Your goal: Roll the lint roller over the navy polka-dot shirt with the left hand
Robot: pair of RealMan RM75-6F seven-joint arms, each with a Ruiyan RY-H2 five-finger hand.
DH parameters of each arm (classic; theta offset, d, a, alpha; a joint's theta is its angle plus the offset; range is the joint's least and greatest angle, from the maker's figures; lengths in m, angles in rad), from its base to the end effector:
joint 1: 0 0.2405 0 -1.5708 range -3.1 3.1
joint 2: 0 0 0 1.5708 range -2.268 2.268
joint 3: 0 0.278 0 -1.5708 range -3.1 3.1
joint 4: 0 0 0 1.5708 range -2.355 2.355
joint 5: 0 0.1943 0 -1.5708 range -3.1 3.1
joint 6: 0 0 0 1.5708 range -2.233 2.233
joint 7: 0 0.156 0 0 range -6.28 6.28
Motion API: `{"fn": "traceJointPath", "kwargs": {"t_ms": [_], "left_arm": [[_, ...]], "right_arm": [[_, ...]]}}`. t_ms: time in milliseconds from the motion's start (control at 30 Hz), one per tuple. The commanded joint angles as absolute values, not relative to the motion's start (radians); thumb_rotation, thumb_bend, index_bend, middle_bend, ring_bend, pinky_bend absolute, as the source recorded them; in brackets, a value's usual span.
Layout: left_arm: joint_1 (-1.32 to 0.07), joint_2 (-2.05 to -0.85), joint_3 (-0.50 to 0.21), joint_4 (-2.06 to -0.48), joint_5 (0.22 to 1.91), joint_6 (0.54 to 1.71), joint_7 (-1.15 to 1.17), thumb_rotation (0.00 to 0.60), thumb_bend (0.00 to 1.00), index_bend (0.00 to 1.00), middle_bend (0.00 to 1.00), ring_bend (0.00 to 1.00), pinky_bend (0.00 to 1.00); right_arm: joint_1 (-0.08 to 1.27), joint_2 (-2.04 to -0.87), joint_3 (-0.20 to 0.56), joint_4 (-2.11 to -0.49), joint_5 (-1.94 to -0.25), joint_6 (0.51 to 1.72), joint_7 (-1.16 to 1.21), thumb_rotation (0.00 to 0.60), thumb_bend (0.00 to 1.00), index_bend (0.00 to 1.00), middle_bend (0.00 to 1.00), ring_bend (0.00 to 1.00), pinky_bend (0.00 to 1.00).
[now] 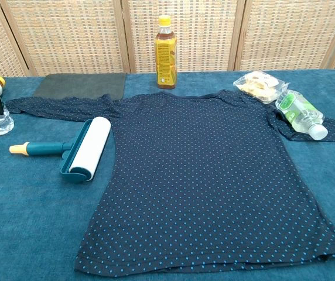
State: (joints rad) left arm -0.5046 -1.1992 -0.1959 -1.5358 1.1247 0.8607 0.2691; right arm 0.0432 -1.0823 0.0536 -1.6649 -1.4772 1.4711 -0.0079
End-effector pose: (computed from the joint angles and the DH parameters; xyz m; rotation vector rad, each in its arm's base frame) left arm -0.2836 0.3416 0.1144 -1.6916 -0.9954 -0.6287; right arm -0.3280 -0.1799 0.1904 1.3464 -0.9521 0.8672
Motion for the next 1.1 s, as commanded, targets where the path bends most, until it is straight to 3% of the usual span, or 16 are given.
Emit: {"fn": "traceJointPath", "kwargs": {"t_ms": [33,300,500,1100], "left_arm": [[-0.554,-1.219,-0.205,-1.509,1.072,0.827,0.330,0.600,0.25,0.38,0.93,0.78,0.72],[-0.641,-1.274,-0.186,-1.459,0.963,0.780,0.462,0.600,0.25,0.38,0.93,0.78,0.72],[-0.691,-1.338,-0.162,-1.397,0.908,0.783,0.544,0.600,0.17,0.37,0.93,0.78,0.72],[-0.757,-1.481,-0.122,-1.244,0.844,0.778,0.594,0.600,0.18,0.42,0.93,0.78,0.72]], "right_arm": [[0.043,-1.082,0.056,-1.661,-1.472,1.470,-0.004,0.600,0.08,0.00,0.00,0.00,0.00],[0.046,-1.087,0.058,-1.651,-1.461,1.459,-0.002,0.600,0.08,0.00,0.00,0.00,0.00],[0.050,-1.097,0.061,-1.638,-1.452,1.453,-0.004,0.600,0.08,0.00,0.00,0.00,0.00],[0.056,-1.117,0.063,-1.608,-1.436,1.436,-0.010,0.600,0.08,0.00,0.00,0.00,0.00]]}}
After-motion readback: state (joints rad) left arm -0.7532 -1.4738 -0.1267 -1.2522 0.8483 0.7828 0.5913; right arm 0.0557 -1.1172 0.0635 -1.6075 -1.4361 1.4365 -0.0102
